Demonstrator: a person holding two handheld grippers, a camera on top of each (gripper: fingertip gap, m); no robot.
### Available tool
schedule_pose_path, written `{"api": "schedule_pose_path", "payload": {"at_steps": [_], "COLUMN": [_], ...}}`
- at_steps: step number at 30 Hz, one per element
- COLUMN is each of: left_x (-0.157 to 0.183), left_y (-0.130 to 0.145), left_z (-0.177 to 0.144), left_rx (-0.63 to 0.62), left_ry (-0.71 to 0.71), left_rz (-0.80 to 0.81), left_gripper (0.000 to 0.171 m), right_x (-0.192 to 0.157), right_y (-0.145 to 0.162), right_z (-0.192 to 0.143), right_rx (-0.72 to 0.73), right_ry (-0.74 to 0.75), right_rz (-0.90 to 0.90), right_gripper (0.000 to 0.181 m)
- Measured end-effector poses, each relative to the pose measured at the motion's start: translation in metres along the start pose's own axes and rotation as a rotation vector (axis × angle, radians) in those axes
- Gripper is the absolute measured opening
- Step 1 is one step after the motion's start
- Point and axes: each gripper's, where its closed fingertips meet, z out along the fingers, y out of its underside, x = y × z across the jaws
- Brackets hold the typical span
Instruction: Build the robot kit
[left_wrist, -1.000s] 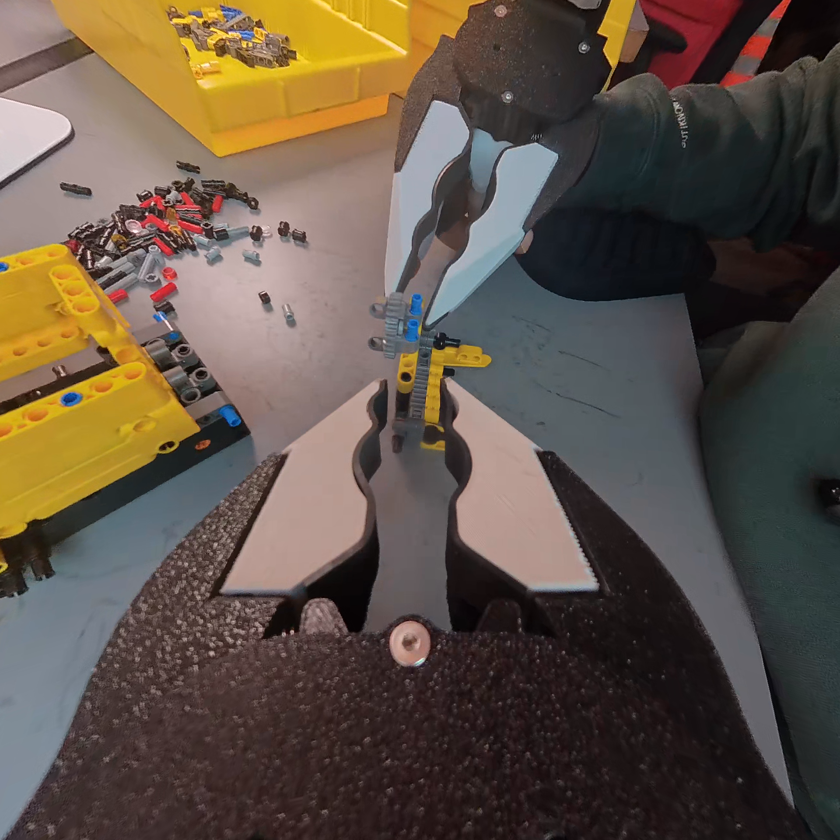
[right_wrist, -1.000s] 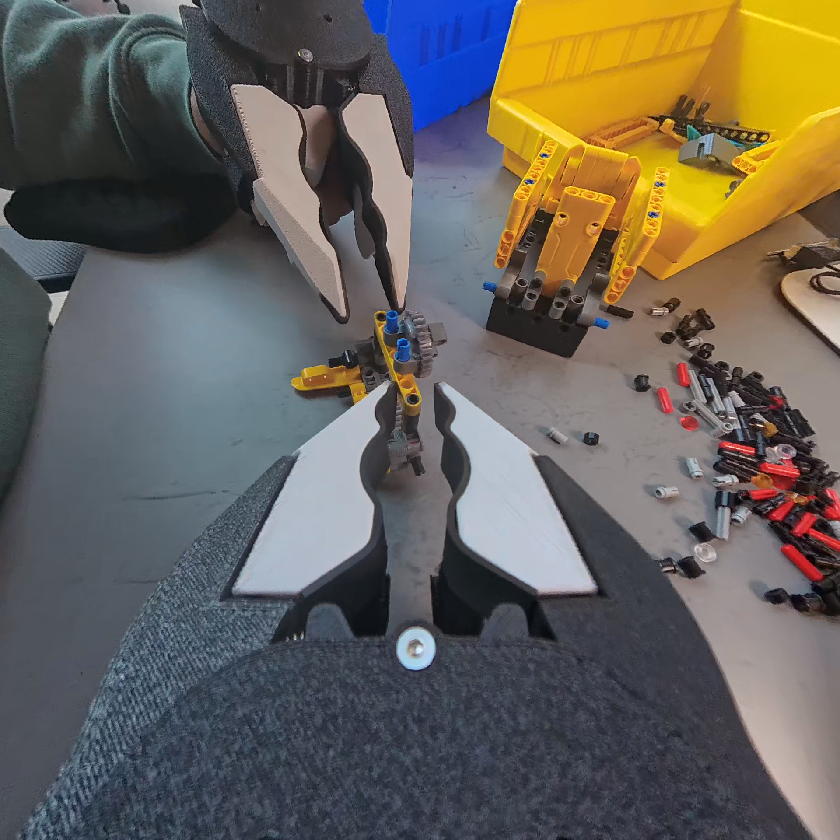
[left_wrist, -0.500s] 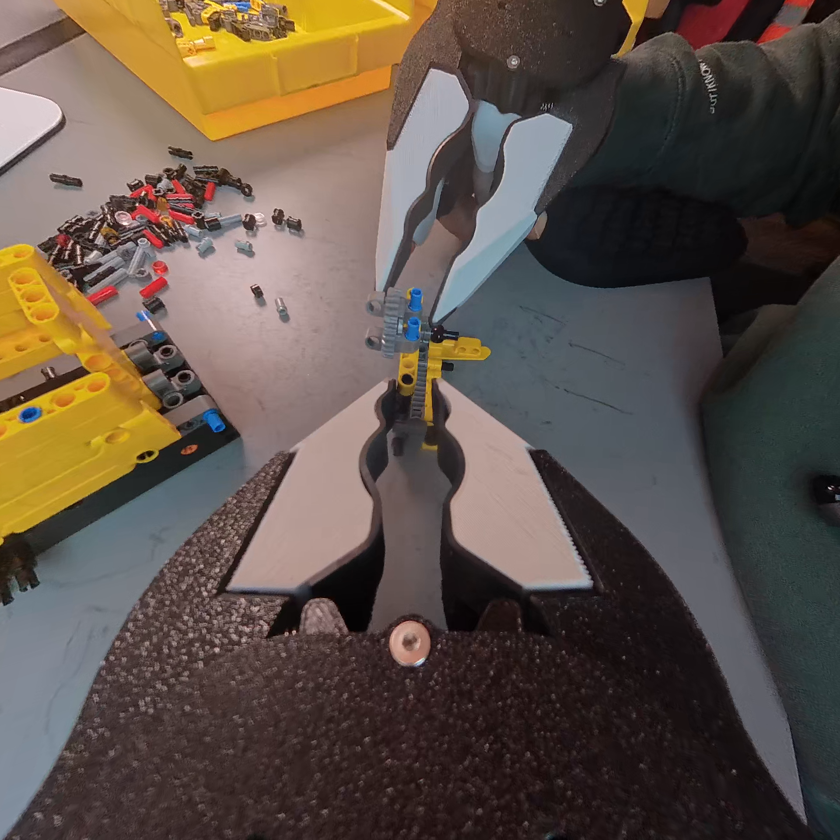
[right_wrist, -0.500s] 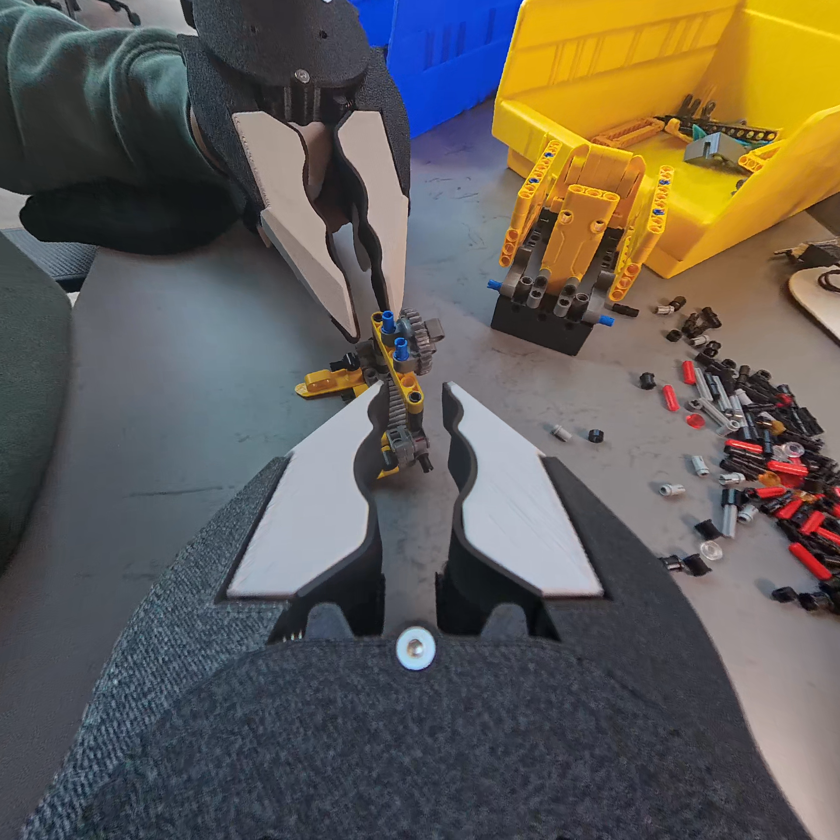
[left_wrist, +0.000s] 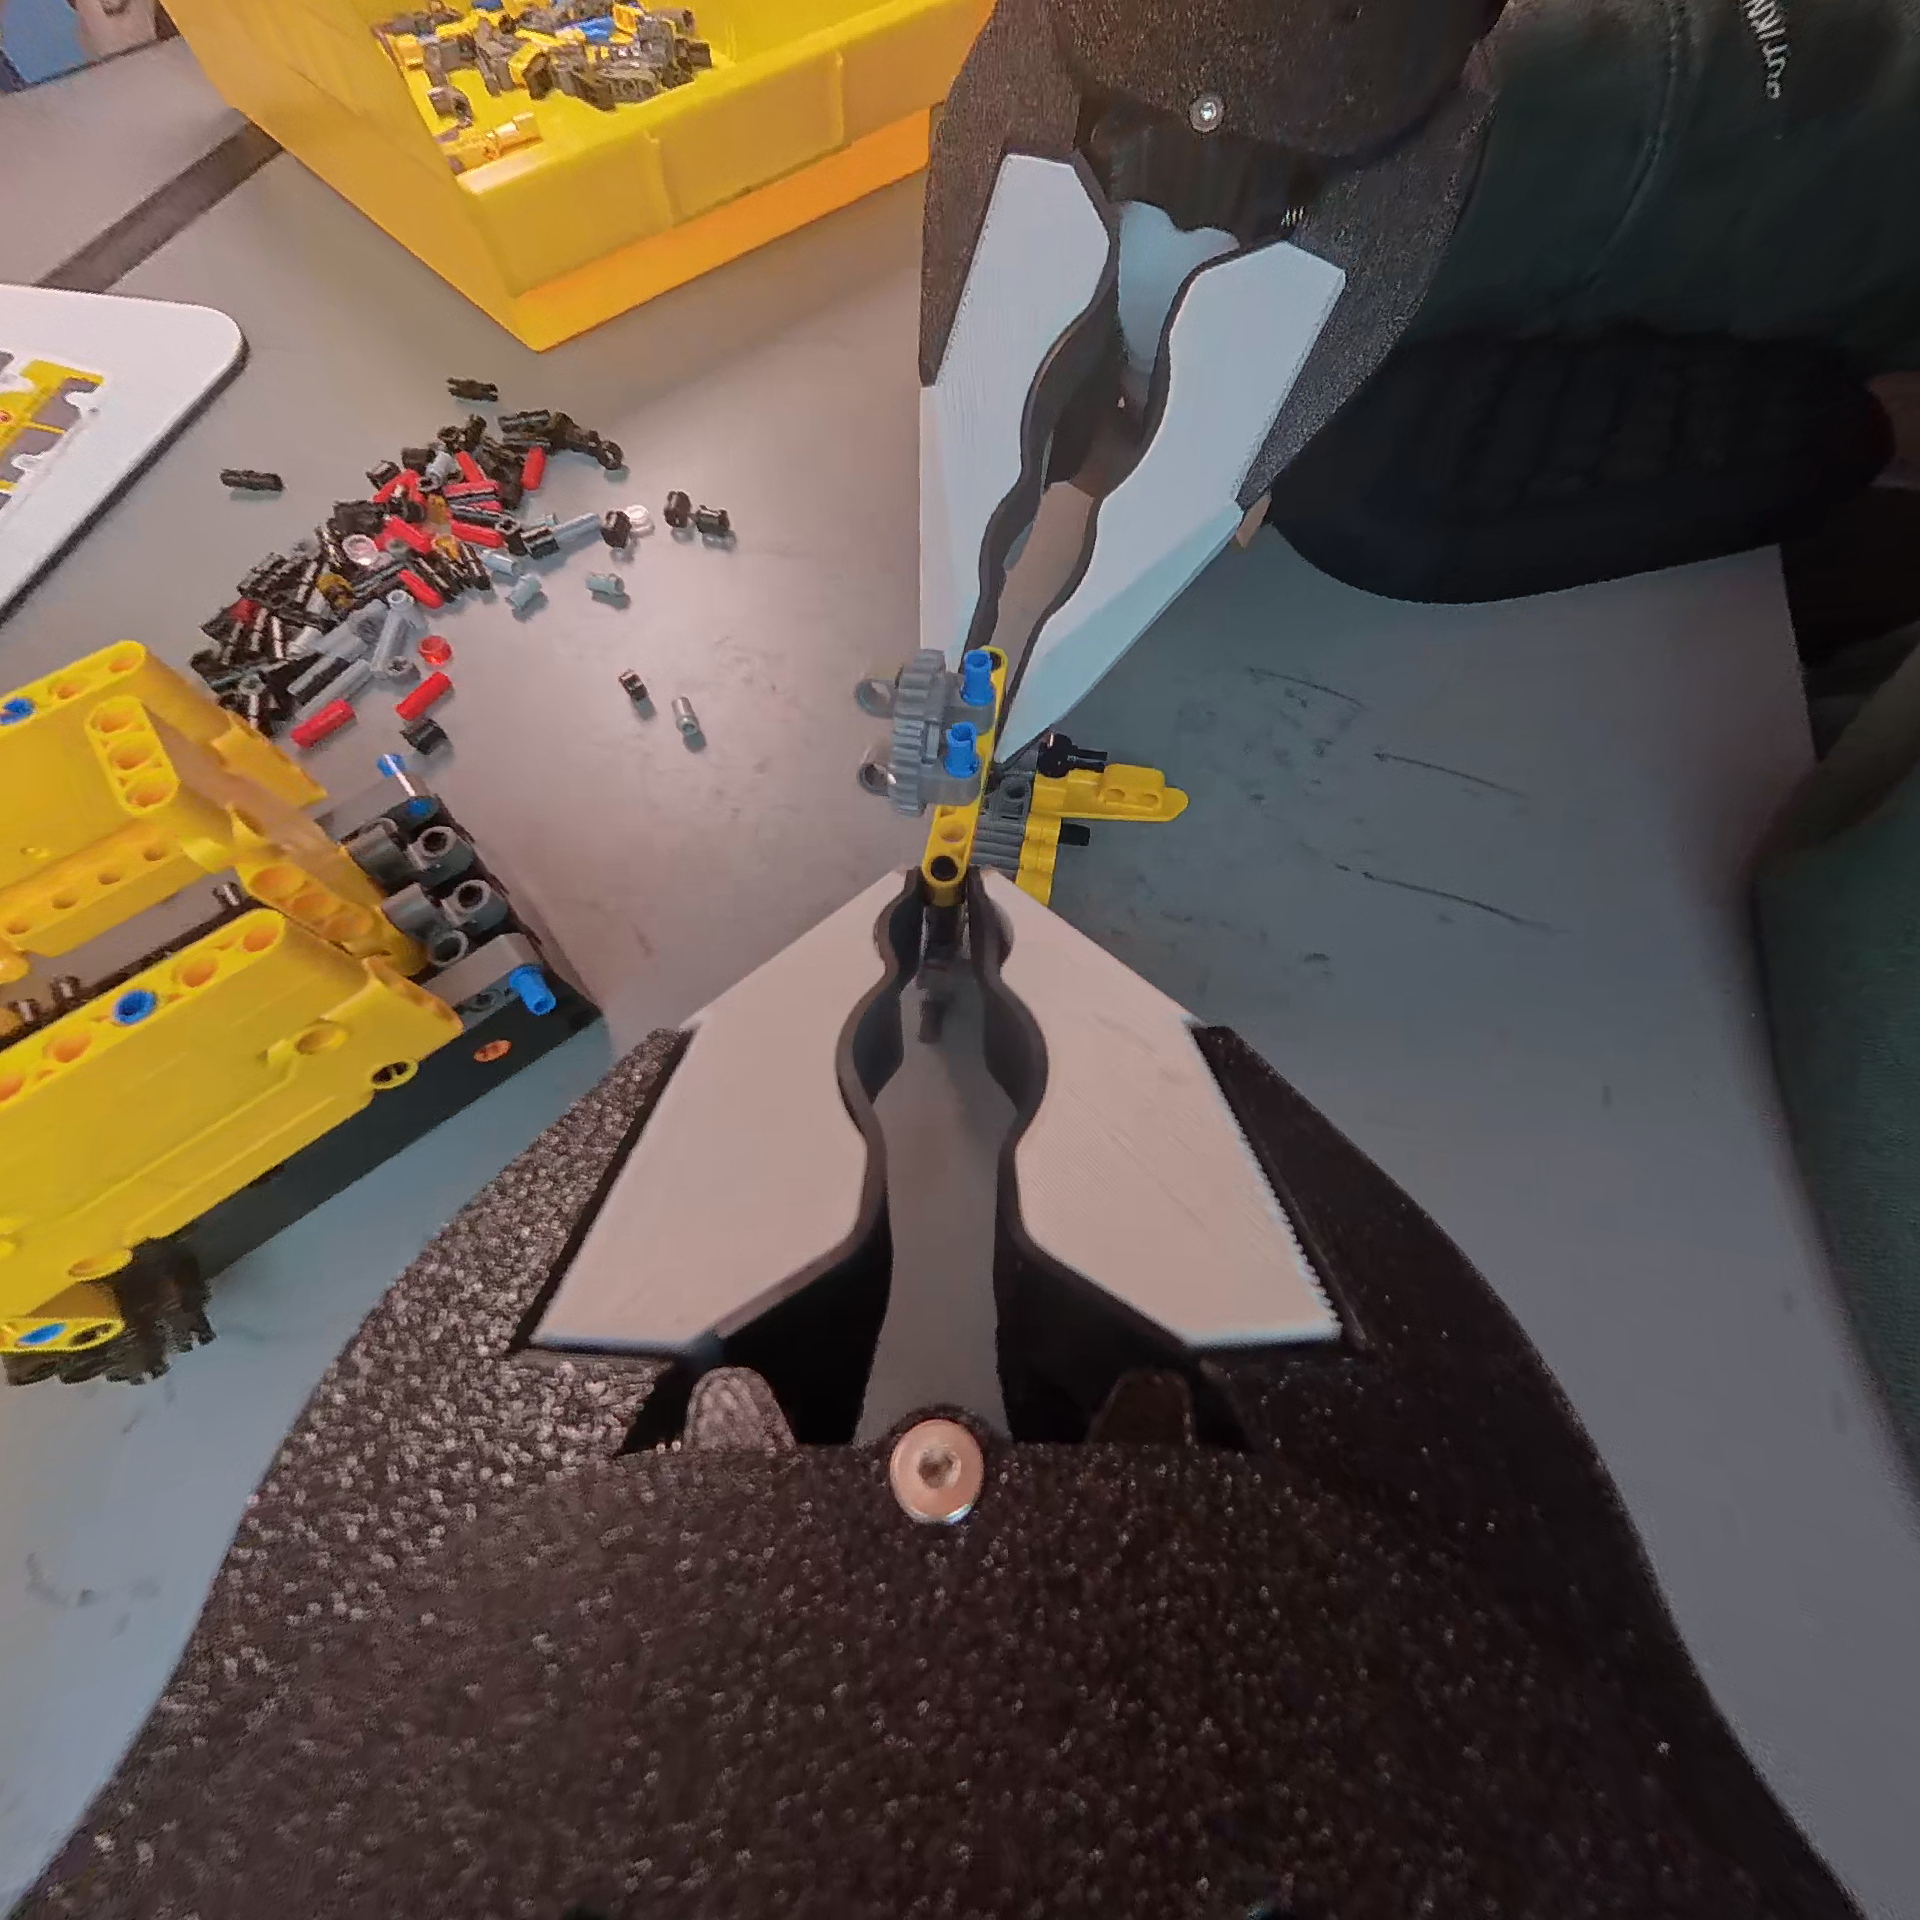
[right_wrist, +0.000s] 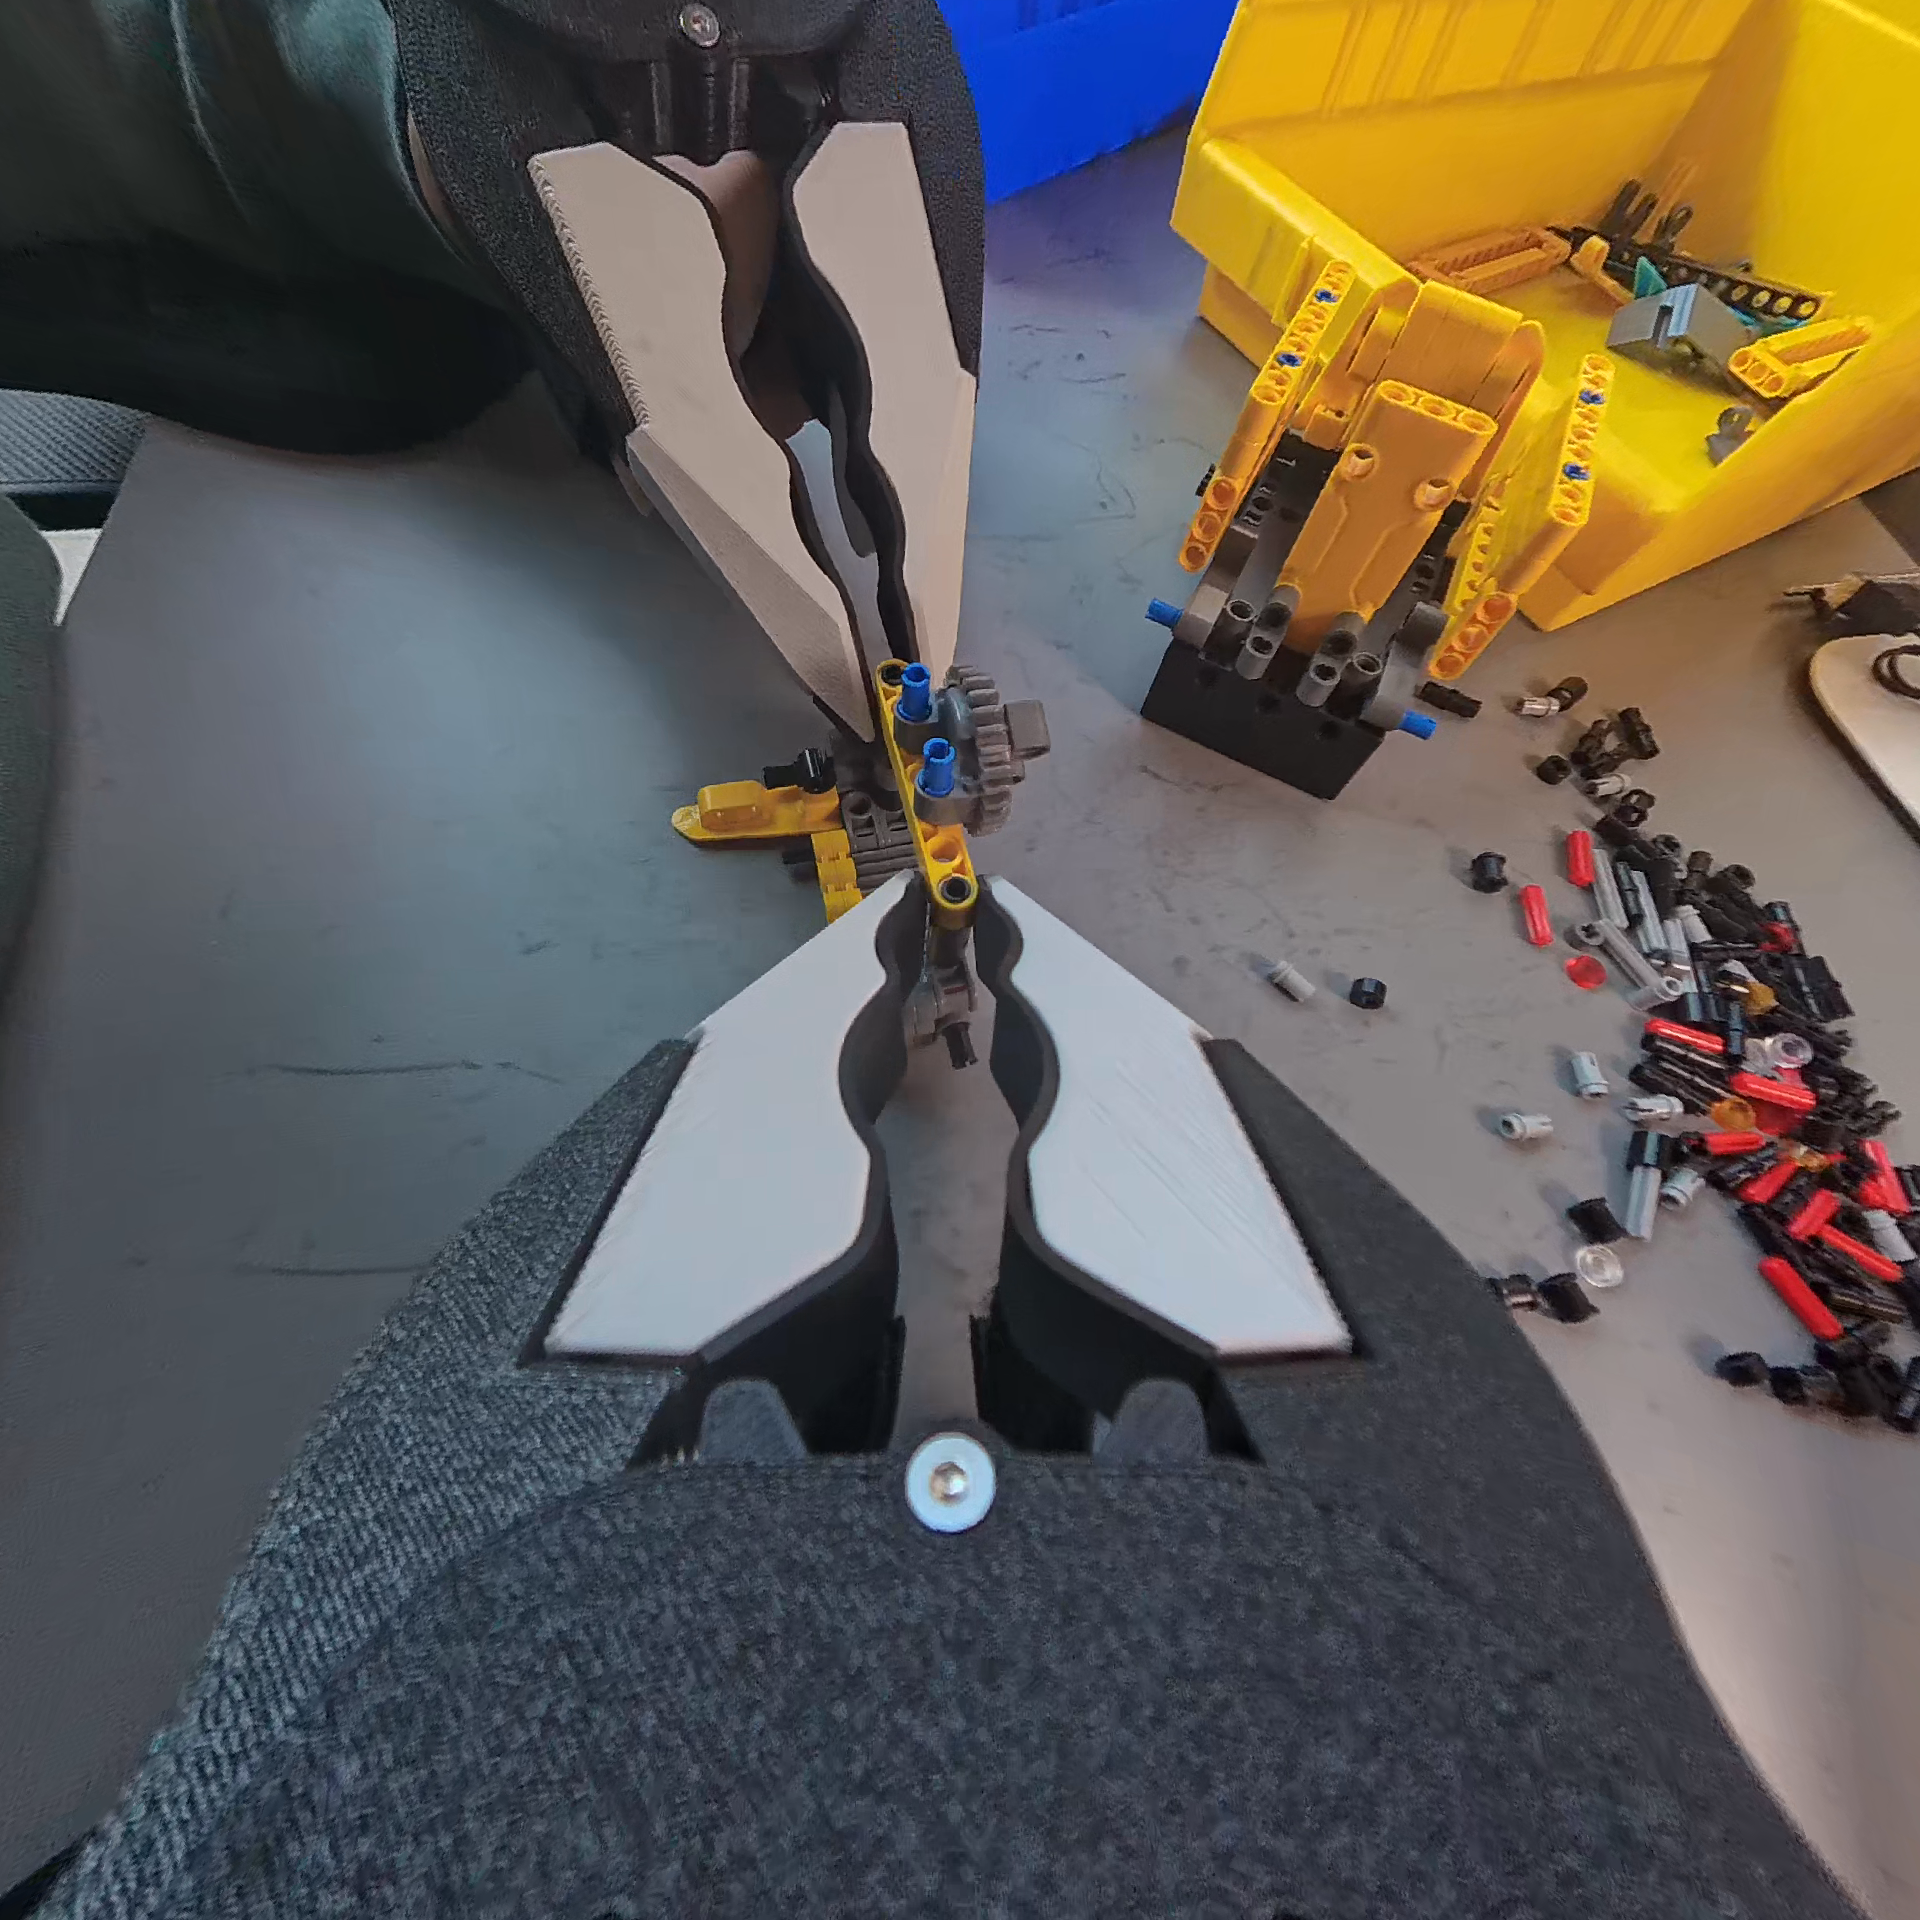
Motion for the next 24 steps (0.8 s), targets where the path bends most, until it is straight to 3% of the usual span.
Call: {"api": "schedule_pose_path", "payload": {"at_steps": [3, 9, 18, 24], "left_x": [-0.008, -0.024, -0.028, -0.019], "left_y": [-0.007, -0.019, -0.017, -0.015], "left_z": [-0.002, -0.007, -0.016, -0.016], "left_rx": [0.025, 0.040, 0.042, 0.069], "left_ry": [-0.087, -0.324, -0.375, -0.271], "left_rz": [0.102, 0.435, 0.501, 0.415], "left_gripper": [0.007, 0.008, 0.002, 0.023], "right_x": [0.009, 0.024, 0.026, 0.015], "right_y": [-0.007, -0.022, -0.028, -0.024], "right_z": [-0.002, -0.009, -0.015, -0.011], "right_rx": [0.032, 0.055, 0.025, 0.019], "right_ry": [0.077, 0.346, 0.524, 0.513], "right_rz": [-0.086, -0.502, -0.796, -0.891], "right_gripper": [0.007, 0.007, 0.007, 0.006]}}
